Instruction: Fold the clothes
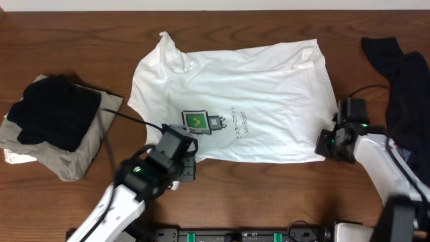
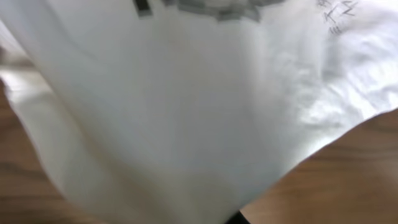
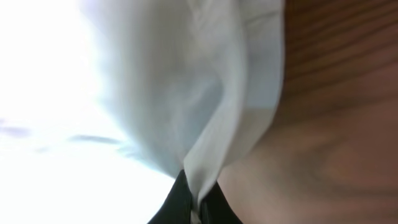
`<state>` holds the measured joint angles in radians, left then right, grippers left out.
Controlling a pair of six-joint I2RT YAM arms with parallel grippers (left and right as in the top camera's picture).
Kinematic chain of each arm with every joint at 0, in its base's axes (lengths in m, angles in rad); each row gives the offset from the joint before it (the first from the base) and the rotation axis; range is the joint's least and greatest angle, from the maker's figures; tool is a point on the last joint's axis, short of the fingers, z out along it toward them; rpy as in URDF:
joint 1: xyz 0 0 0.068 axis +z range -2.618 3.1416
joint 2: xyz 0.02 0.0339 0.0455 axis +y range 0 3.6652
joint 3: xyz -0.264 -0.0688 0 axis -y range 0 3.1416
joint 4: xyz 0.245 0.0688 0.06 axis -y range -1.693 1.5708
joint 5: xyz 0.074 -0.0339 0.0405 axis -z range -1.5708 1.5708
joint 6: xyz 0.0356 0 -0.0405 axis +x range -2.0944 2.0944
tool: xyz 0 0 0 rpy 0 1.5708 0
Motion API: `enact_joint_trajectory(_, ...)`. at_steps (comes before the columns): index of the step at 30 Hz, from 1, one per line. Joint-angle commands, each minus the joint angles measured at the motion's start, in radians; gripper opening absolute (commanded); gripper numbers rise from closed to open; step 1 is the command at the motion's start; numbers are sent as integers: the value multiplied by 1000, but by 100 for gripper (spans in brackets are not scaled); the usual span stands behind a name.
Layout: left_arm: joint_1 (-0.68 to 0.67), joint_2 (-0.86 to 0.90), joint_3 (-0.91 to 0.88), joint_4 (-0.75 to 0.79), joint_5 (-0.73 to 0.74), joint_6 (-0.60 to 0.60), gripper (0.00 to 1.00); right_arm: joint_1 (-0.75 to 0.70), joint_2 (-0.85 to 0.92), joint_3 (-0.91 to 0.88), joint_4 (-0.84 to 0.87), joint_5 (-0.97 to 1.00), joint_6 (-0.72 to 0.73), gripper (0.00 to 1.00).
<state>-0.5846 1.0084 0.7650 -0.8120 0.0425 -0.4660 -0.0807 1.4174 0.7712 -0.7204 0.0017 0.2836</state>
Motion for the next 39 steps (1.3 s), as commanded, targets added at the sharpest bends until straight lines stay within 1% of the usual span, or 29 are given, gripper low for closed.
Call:
enact_joint_trajectory(1,20,-86,121,-75,-73,65,6,-44,-141,134,-48,-5,-23,1)
enact_joint_trajectory(5,77,-155,268,-192,-169,120,6,-96,-274,260,-137,-3,-23,1)
enact_joint_trajectory(7,112,-176,322,-219,-187,142,6,-117,-320,304,-165,-3,-23,1)
enact_joint_trajectory(12,182,-202,431,-250,-185,156,6,-157,-398,402,-228,-3,-68,1)
enact_joint_trajectory(17,185,-202,529,-271,-170,174,6,-162,-413,503,-294,-7,-72,1)
enact_joint_trajectory(19,185,-202,539,-279,-108,174,6,-162,-413,523,-314,-12,-72,1)
enact_joint_trajectory(24,185,-174,508,-357,142,118,6,-162,-392,524,-346,-17,-83,1)
enact_joint_trajectory(28,181,-121,454,-423,246,114,6,-162,-357,523,-360,-18,-83,1)
enact_joint_trajectory(32,126,-53,356,-414,257,132,17,-162,-320,523,-373,-18,-83,1)
enact_joint_trajectory(33,109,-37,333,-404,259,132,24,-162,-311,523,-373,-18,-83,1)
enact_joint_trajectory(34,87,-16,305,-388,267,131,27,-162,-301,523,-373,-18,-83,1)
enact_joint_trajectory(36,39,24,256,-345,298,127,34,-162,-286,523,-373,-17,-83,1)
enact_joint_trajectory(39,-48,91,189,-246,314,79,45,-162,-267,523,-373,-17,-83,1)
